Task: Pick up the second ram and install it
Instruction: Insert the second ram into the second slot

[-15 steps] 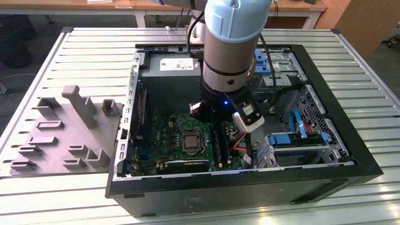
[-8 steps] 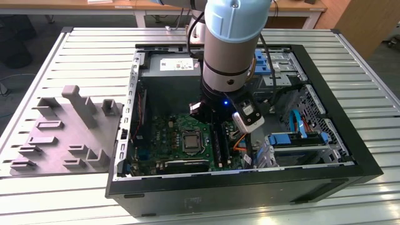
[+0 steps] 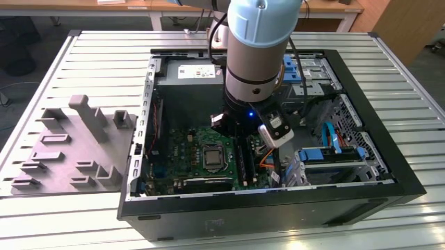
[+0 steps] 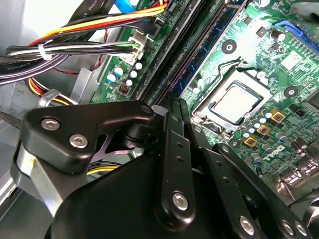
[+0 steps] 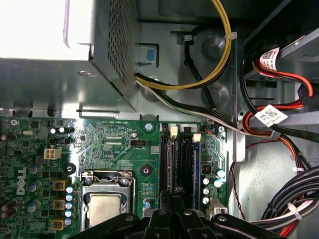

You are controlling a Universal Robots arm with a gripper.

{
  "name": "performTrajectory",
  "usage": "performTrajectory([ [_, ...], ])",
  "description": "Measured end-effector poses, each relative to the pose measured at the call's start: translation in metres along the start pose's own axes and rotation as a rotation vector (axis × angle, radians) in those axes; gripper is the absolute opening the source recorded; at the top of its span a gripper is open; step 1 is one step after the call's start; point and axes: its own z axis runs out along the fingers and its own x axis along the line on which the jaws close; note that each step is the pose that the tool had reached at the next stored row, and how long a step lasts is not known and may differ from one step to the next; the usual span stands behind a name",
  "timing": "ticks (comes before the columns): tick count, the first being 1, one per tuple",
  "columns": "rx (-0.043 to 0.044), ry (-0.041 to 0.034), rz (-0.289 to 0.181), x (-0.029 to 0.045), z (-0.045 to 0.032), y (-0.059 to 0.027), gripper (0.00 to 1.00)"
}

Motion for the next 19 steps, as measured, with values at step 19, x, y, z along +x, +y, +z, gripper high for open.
performTrajectory([
  [19,0.0002,-0.0008,0.012,-0.0005,-0.0009,0.0,0.12],
])
